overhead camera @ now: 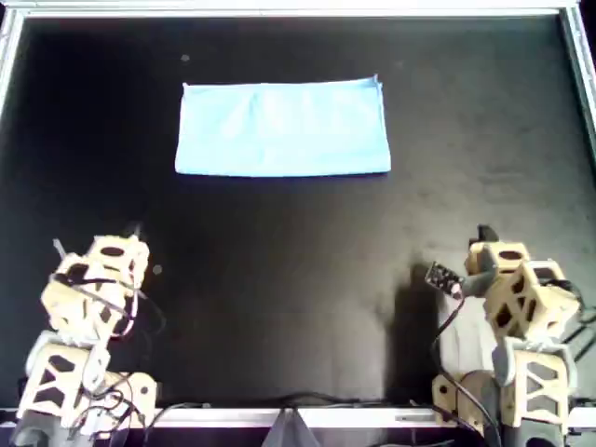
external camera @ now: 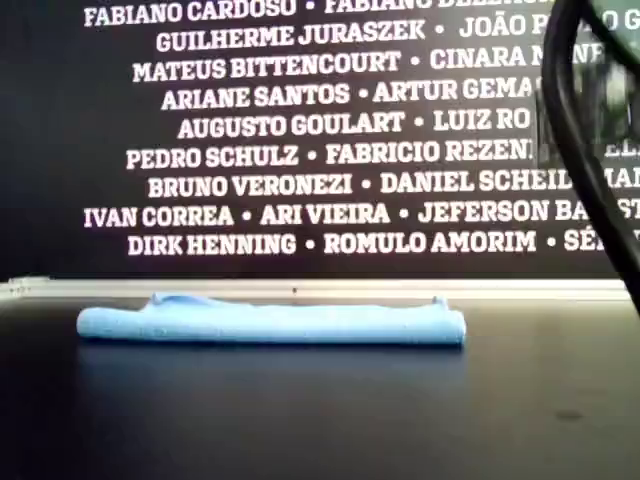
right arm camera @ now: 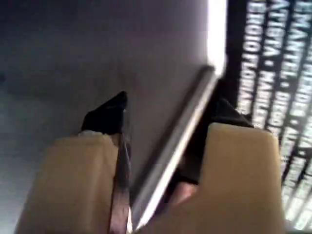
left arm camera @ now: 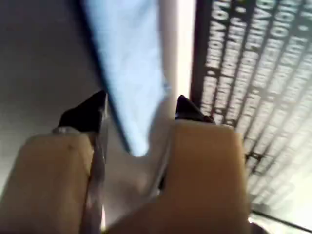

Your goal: Fold a cloth

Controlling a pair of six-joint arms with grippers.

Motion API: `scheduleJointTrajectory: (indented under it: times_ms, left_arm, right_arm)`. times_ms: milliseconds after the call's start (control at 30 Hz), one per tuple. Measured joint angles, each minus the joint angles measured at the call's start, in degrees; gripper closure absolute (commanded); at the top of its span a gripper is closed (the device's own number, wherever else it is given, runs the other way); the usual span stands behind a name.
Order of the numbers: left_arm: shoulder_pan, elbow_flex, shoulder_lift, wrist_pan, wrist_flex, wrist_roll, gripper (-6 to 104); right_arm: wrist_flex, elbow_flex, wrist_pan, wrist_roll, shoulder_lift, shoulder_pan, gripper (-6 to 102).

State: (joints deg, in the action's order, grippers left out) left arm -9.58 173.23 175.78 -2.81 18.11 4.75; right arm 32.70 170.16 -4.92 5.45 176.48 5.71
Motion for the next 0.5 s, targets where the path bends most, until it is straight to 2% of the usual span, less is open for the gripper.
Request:
scheduleJointTrajectory:
  times_ms: [500]
  left_arm:
    - [0.0,0.2,0.0,0.1,0.0,0.2,50]
  right_arm:
    - [-0.4,3.0,-0.4,0.53,0.0,-0.6,28]
